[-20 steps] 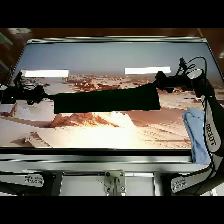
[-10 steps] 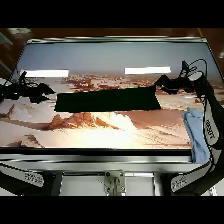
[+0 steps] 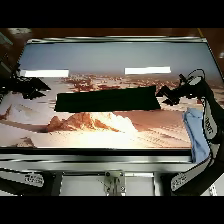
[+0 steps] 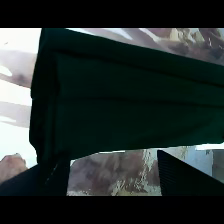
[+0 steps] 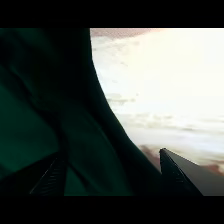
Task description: Fold the shirts.
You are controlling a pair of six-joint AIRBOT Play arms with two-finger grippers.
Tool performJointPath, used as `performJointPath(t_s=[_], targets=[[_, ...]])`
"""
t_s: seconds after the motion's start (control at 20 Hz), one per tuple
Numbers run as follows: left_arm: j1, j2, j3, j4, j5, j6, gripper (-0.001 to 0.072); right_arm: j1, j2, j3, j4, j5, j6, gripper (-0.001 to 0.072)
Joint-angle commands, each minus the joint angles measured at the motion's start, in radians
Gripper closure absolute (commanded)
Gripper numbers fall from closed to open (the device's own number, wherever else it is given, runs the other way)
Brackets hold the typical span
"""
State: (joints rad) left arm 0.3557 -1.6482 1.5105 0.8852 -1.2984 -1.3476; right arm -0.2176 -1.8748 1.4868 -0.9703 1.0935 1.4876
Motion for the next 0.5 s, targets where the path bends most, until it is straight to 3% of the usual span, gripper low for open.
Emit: performJointPath(t_s=[0.0, 0.2, 0.25, 0.35, 0.4, 0.45], targets=[[-0.042, 0.018, 0.003, 0.0, -0.039, 0.0, 0.0125, 0.033, -0.055, 0.001, 0.072, 0.016, -0.012, 0.0023], [-0.109, 0.018, 0.003, -0.001, -0.038, 0.0, 0.0124, 0.072, -0.076, 0.001, 0.076, -0.011, -0.008, 0.0027], [-0.126, 0.018, 0.003, -0.001, -0.038, 0.001, 0.0124, 0.079, -0.077, 0.001, 0.074, -0.013, -0.007, 0.0088], [-0.161, 0.018, 0.003, -0.001, -0.037, 0.0, 0.0124, 0.078, -0.076, 0.002, 0.08, -0.011, -0.007, 0.0467], [-0.18, 0.018, 0.003, -0.001, -0.03, 0.0, 0.0125, 0.074, -0.071, 0.006, 0.08, -0.006, -0.009, 0.0616], [-0.201, 0.018, 0.003, -0.001, -0.01, 0.0, 0.0131, 0.069, -0.062, 0.014, 0.079, 0.008, -0.023, 0.0648]])
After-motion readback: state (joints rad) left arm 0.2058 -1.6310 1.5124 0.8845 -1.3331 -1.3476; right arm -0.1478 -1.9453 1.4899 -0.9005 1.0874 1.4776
